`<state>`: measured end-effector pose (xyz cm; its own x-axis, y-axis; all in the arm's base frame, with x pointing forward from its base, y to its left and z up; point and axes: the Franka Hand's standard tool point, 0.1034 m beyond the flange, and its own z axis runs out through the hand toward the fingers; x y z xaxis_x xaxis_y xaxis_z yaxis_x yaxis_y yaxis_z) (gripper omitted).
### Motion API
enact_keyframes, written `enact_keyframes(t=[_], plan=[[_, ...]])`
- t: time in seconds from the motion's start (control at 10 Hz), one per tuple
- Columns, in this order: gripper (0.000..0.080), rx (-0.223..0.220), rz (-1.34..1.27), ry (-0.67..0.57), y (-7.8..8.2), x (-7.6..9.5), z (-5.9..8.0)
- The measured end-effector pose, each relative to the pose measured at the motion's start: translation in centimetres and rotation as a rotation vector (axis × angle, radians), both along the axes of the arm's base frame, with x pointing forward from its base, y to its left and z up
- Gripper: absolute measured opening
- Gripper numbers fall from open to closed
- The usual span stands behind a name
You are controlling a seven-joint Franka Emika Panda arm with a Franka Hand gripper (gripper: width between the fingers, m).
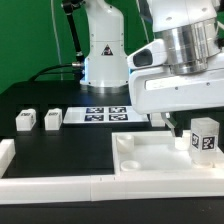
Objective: Assemble square table
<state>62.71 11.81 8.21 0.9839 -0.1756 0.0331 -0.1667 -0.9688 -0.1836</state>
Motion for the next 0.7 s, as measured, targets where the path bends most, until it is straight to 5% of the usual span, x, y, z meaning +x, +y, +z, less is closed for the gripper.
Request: enact_keyframes(t=[0.2,0.3,0.4,0.5,0.7], plan=[[0.0649,-0.009,0.059,-0.013,0.13,0.29,-0.07],[0.0558,-0.008,0.047,-0.011,0.16,0.29,-0.06],[0.0373,-0.009,0.049,-0.012,0.15,0.29,-0.06],[0.0303,-0.006,-0.027,0.000,-0.11,0.34,-0.09],[0.0303,0.004,-0.189,0.029,-0.32,0.33,-0.14]])
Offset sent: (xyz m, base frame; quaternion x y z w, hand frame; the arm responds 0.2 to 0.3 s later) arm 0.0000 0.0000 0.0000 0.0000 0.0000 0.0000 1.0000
